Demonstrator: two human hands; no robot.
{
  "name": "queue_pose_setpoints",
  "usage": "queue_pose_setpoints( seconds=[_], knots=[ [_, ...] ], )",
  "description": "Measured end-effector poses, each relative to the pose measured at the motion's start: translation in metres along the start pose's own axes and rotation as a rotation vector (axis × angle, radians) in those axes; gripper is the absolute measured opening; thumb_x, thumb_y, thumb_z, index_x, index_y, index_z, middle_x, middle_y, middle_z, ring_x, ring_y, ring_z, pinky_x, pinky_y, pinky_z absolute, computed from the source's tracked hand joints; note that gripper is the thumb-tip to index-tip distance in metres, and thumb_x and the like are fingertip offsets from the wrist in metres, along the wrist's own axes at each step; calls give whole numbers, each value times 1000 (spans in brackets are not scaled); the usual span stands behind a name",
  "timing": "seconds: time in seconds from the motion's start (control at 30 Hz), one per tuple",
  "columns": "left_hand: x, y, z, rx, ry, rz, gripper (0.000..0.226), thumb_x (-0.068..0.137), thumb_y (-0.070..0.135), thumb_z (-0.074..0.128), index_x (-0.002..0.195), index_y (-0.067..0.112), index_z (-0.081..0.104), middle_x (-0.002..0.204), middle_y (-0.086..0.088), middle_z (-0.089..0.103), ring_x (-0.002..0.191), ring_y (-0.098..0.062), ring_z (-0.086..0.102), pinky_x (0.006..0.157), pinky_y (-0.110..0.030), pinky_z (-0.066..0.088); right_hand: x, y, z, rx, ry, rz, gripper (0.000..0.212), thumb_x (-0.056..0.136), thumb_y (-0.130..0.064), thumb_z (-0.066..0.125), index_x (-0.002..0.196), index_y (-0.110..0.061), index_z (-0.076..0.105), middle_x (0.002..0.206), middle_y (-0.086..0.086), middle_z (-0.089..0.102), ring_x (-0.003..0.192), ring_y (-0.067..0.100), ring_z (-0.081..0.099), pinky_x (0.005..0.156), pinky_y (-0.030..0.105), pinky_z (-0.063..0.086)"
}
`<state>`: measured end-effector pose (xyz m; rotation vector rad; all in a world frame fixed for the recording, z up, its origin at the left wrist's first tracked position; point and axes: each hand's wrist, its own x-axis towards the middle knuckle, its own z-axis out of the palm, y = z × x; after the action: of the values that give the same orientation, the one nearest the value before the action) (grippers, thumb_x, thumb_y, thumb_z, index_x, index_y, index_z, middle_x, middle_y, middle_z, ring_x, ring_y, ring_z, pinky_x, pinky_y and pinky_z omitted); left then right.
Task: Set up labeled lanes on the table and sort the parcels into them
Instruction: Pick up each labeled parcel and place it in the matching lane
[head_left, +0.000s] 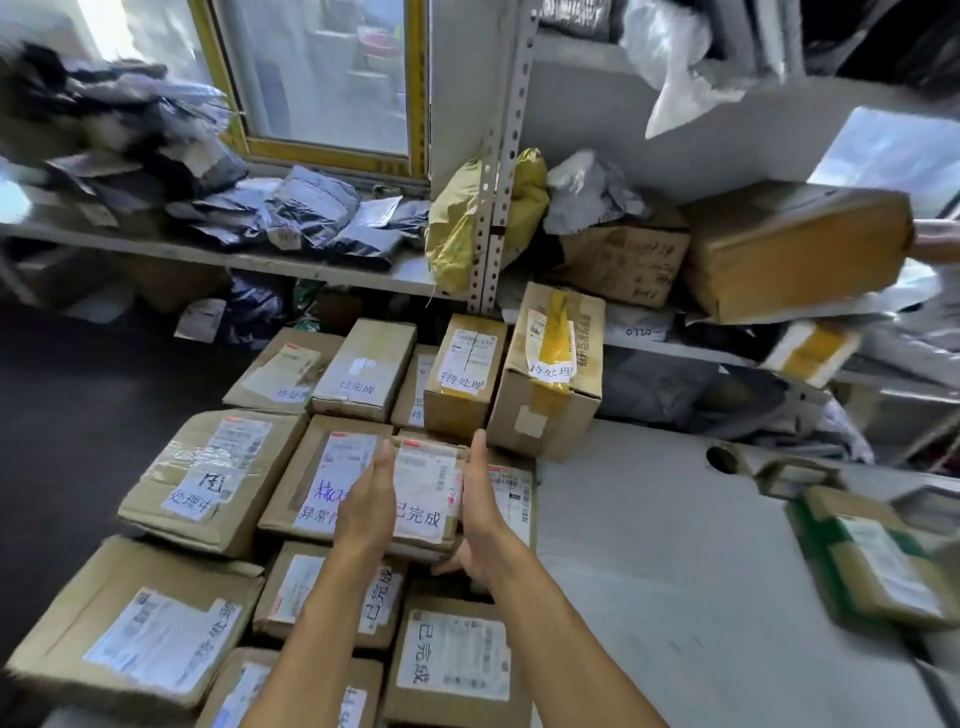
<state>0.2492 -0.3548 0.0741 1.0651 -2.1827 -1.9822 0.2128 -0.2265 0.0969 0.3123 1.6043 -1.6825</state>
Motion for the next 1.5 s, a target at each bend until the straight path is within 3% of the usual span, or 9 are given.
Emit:
queue_pose_setpoints(
  seconds=[0.1,0.27,0.47,0.67,0.87,1.0,1.17,1.3,1.5],
  knots=[
    [-40,11,7,-34,-6,70,81,73,98,22,104,44,74,106,5,76,110,-23,67,108,-53,43,-28,5,-10,28,7,-112,92,85,-87,11,119,-29,74,104,2,80,89,18,77,72,32,55],
    [-116,31,43,-79,-63,201,77,80,93,23,97,38,75,96,2,78,98,-23,73,96,-51,53,-77,17,-49,131,54,-357,105,70,-101,37,130,-22,70,124,11,74,115,29,72,105,52,54],
    [-220,26,132,-100,-217,306,63,86,83,29,96,41,76,95,3,78,96,-23,73,94,-51,54,-158,61,-153,153,264,-431,107,63,-106,34,131,-30,66,131,9,69,107,23,74,89,42,63],
    [-319,-2,233,-112,-426,290,57,95,68,39,94,27,78,88,-7,79,82,-30,76,84,-54,59,-229,122,-269,134,644,-422,100,59,-111,24,134,-54,57,146,-1,56,135,34,52,119,60,30],
    [-415,-17,313,-46,-671,337,48,101,59,42,91,28,77,82,-5,79,76,-29,76,78,-51,59,-345,174,-349,361,775,-551,106,62,-107,33,140,-41,60,141,9,61,119,27,68,96,47,60],
    [-463,-34,363,-1,-842,325,51,92,67,48,102,26,77,94,-6,79,83,-28,76,84,-49,60,-377,221,-405,431,937,-496,105,57,-111,33,145,-56,47,161,3,41,146,25,43,117,57,38],
    [-511,-55,420,104,-1016,353,70,78,86,40,108,33,75,97,-1,79,89,-25,76,91,-52,58,-447,254,-439,536,1057,-596,104,61,-108,38,144,-48,54,149,2,56,127,22,63,104,47,55],
    [-547,-65,463,138,-1080,348,45,101,60,44,106,26,72,85,-6,78,83,-30,76,86,-53,60,-486,274,-470,619,1127,-590,117,53,-109,44,141,-34,62,139,9,62,110,21,73,88,41,63],
    [-583,-73,536,233,-1194,414,55,93,70,41,98,27,75,88,2,79,89,-22,75,92,-51,56,-512,297,-542,620,1263,-465,113,54,-113,30,138,-45,60,138,1,64,121,24,66,104,49,55]
  ],
)
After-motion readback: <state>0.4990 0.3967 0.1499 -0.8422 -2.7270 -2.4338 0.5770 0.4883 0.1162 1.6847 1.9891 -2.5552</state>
